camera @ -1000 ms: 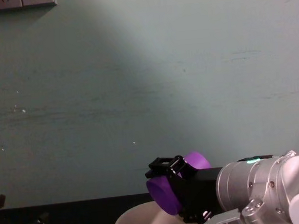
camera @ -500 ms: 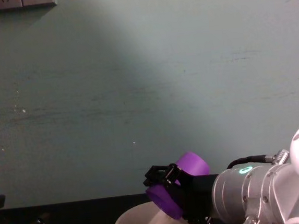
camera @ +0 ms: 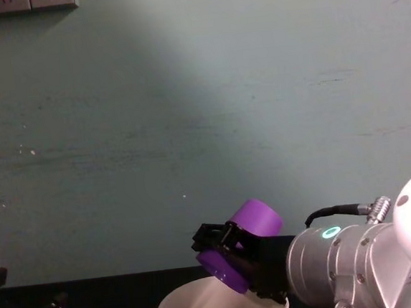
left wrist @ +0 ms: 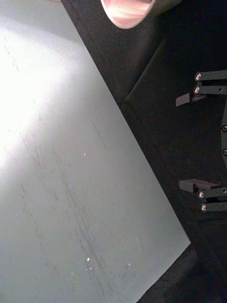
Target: Pick up the cup and pour the mung beans from the cup into the bowl.
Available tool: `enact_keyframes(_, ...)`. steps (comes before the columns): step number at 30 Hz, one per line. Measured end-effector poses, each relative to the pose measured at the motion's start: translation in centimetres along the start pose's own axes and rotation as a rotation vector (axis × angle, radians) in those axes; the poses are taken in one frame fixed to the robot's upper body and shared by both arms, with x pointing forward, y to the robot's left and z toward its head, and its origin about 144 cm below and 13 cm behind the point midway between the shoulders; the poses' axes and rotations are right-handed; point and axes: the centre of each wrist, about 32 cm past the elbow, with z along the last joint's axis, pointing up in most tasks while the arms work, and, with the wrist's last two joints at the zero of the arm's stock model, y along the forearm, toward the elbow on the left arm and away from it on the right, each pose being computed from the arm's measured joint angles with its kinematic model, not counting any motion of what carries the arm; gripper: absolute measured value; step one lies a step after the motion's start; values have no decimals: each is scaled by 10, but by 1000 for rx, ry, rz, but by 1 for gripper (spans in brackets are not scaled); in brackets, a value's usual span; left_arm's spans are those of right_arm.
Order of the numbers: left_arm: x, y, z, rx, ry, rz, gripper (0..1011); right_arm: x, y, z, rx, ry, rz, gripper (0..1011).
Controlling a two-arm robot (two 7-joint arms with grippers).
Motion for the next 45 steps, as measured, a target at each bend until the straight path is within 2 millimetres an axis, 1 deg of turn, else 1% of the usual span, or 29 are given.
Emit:
enact_keyframes(7,0,0,0,0,0,0,1000,2,0,2,-6,-54,3,754)
enact_keyframes(13,0,0,0,0,0,0,1000,2,0,2,-8,-66,3,754)
enact_keyframes(17,0,0,0,0,0,0,1000,1,-2,2,-15,-20,-14,754)
enact_keyframes(19,0,0,0,0,0,0,1000,0,-5,-1,-20,53,-38,754)
enact_keyframes(20,0,0,0,0,0,0,1000,0,-5,-1,-20,53,-38,754)
enact_keyframes(21,0,0,0,0,0,0,1000,-2,-7,-4,-22,133,-62,754)
enact_keyframes(23,0,0,0,0,0,0,1000,-5,-9,-9,-27,230,-88,754)
enact_keyframes(24,0,0,0,0,0,0,1000,-9,-12,-13,-29,338,-118,754)
enact_keyframes(25,0,0,0,0,0,0,1000,-10,-14,-16,-30,392,-133,754)
enact_keyframes(26,0,0,0,0,0,0,1000,-13,-16,-20,-27,490,-160,754)
enact_keyframes(28,0,0,0,0,0,0,1000,-17,-18,-25,-20,605,-191,754)
enact_keyframes(29,0,0,0,0,0,0,1000,-22,-21,-30,-15,713,-218,754)
enact_keyframes(33,0,0,0,0,0,0,1000,-32,-25,-38,1,925,-267,754)
enact_keyframes(35,0,0,0,0,0,0,1000,-45,-30,-45,16,1138,-309,754)
enact_keyframes(38,0,0,0,0,0,0,1000,-55,-33,-48,25,1288,-337,754)
enact_keyframes(39,0,0,0,0,0,0,1000,-63,-35,-50,35,1384,-354,754)
enact_keyframes(42,0,0,0,0,0,0,1000,-74,-37,-52,52,1517,-378,754)
enact_keyframes(43,0,0,0,0,0,0,1000,-83,-39,-53,66,1609,-396,754)
enact_keyframes(44,0,0,0,0,0,0,1000,-86,-39,-53,74,1642,-405,754)
enact_keyframes(45,0,0,0,0,0,0,1000,-94,-40,-53,92,1724,-421,754)
